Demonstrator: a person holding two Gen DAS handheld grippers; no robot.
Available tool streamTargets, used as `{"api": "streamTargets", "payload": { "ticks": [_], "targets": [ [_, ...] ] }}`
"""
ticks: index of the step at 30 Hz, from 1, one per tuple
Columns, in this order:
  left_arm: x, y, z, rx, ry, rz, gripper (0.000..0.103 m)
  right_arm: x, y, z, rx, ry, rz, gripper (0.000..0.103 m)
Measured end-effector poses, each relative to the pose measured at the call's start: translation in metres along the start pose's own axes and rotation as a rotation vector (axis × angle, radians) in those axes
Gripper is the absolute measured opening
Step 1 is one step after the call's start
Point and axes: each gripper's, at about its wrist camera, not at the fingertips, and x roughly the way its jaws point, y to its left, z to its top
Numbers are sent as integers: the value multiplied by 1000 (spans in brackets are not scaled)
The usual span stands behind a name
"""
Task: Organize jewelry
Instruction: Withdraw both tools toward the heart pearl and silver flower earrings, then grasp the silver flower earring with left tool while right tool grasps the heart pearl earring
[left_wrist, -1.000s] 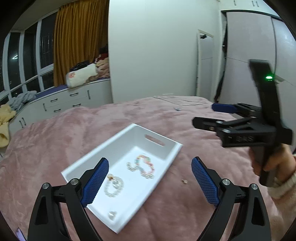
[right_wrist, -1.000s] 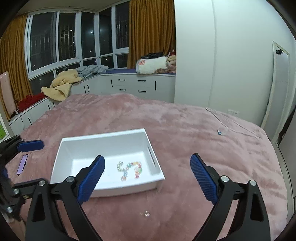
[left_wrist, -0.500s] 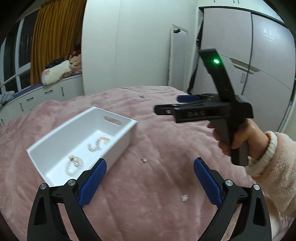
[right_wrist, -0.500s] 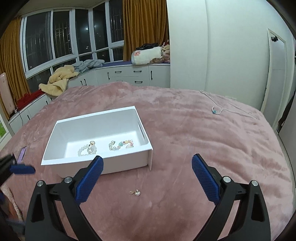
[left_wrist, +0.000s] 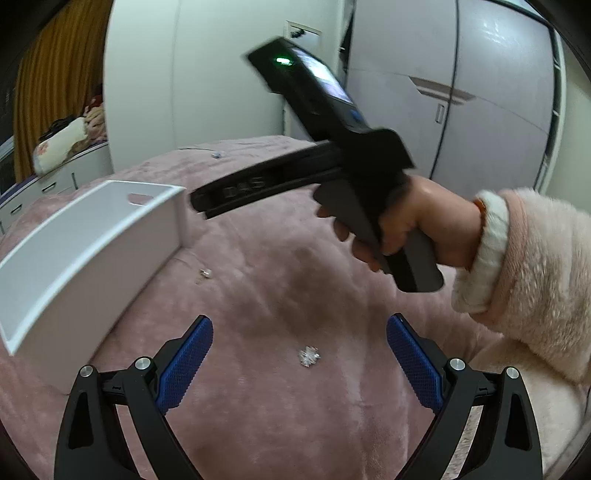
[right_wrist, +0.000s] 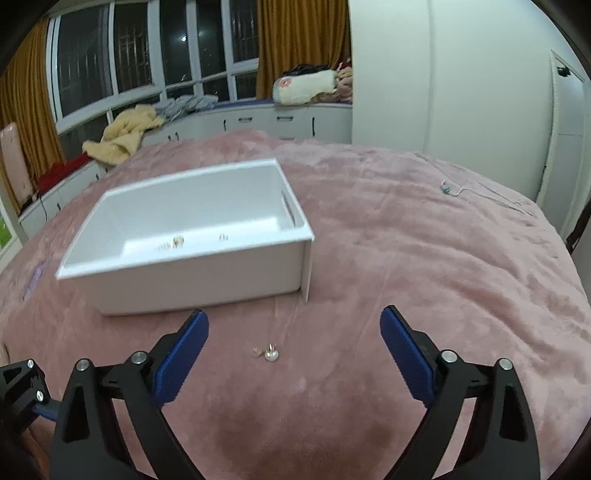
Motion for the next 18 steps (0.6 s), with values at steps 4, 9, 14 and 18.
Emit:
{"api": "streamTargets", "payload": {
  "ticks": [4,9,14,18],
  "targets": [
    [25,-12,-13,43,34,-8,96,22,3,-14,-49,47,28,83],
    [51,-15,-24,70,72,14,96,47,7,-27,-96,103,67,79],
    [73,-11,-29,74,110,31,96,70,10,-37,-123,152,99,71],
    [85,-6,-34,60,140,34,81,85,13,-43,-150,188,94,67]
  ]
}}
